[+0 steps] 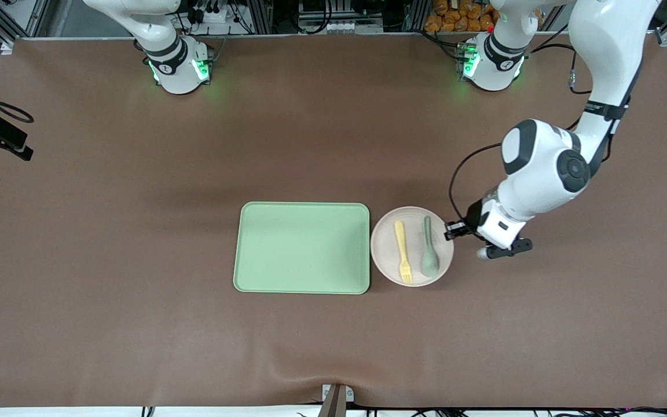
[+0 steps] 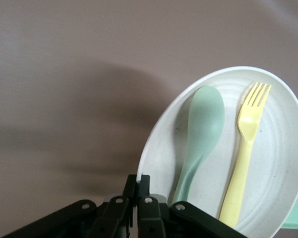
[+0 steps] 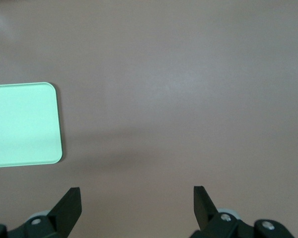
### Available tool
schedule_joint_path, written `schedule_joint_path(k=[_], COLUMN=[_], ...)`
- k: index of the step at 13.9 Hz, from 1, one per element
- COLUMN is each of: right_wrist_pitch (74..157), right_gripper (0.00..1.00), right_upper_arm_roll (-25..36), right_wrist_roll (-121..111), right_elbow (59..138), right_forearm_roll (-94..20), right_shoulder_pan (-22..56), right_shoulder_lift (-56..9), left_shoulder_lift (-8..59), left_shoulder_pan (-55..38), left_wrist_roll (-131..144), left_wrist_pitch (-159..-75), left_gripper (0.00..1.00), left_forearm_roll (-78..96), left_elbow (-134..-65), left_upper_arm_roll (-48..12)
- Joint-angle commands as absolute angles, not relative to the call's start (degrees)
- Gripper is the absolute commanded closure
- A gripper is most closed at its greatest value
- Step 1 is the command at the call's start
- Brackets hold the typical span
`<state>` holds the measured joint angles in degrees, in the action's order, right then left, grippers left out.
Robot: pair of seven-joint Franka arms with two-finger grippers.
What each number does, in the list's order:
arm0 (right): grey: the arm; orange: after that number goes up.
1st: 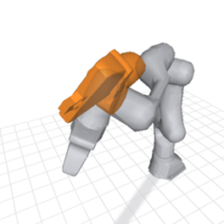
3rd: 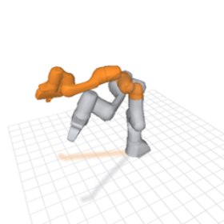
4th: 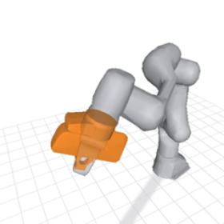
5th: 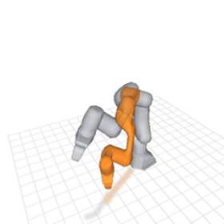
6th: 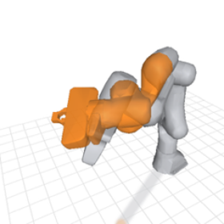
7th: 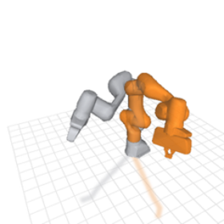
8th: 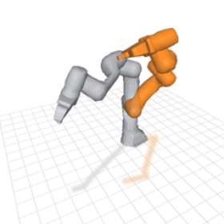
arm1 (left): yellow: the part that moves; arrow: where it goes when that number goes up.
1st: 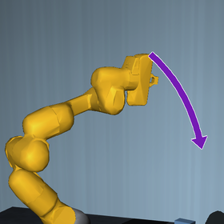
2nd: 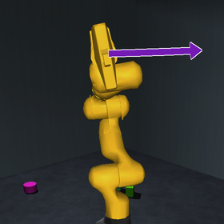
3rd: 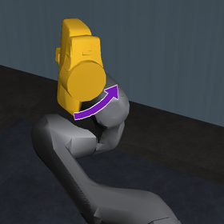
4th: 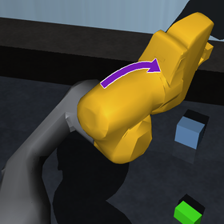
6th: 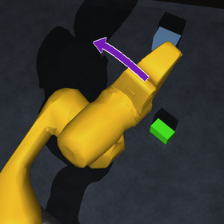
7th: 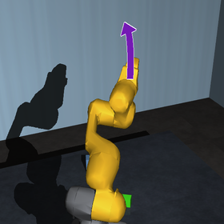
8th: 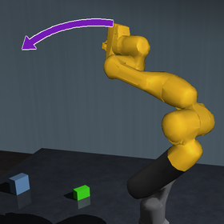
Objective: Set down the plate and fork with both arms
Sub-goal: 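Slide the white plate with the left gripper onto the green tray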
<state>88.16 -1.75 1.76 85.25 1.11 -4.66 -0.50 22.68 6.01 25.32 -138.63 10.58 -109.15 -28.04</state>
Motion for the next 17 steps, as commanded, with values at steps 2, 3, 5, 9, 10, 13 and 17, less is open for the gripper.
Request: schedule_joint_path(k=[2,3,5,9,10,13,17], right_wrist_pitch=[88.68,88.68,88.59,88.94,88.95,89.12,88.94], right_gripper=[0.00,0.00,0.00,0.00,0.00,0.00,0.00], right_upper_arm_roll=[-2.29,-2.29,-2.37,-2.46,-2.46,-2.46,-2.64], right_wrist_roll=[1.49,1.58,1.58,1.32,1.32,1.32,1.32], right_elbow=[85.08,85.08,85.17,85.17,85.17,85.34,85.60], right_forearm_roll=[0.62,0.62,0.35,0.44,0.44,0.53,0.53], right_shoulder_pan=[-5.80,-6.15,-6.50,-6.50,-6.24,-6.15,-4.75], right_shoulder_lift=[-0.18,-0.26,-0.26,-0.53,-0.53,-1.57,-2.37], left_shoulder_lift=[27.41,28.73,31.28,37.25,38.31,40.25,42.44], left_shoulder_pan=[0.98,-0.43,-3.15,-7.64,-8.52,-13.16,-21.87], left_wrist_roll=[26.10,26.36,28.37,31.03,31.11,31.38,31.73], left_wrist_pitch=[-139.56,-140.35,-144.99,-150.11,-150.47,-151.08,-152.66], left_gripper=[1.00,1.00,1.00,1.00,1.00,1.00,1.00], left_forearm_roll=[11.34,11.34,11.25,10.90,10.90,10.90,11.25], left_elbow=[-103.90,-103.10,-102.83,-99.76,-99.15,-98.53,-96.77], left_upper_arm_roll=[-27.95,-27.86,-27.77,-26.81,-26.72,-23.66,-16.18])
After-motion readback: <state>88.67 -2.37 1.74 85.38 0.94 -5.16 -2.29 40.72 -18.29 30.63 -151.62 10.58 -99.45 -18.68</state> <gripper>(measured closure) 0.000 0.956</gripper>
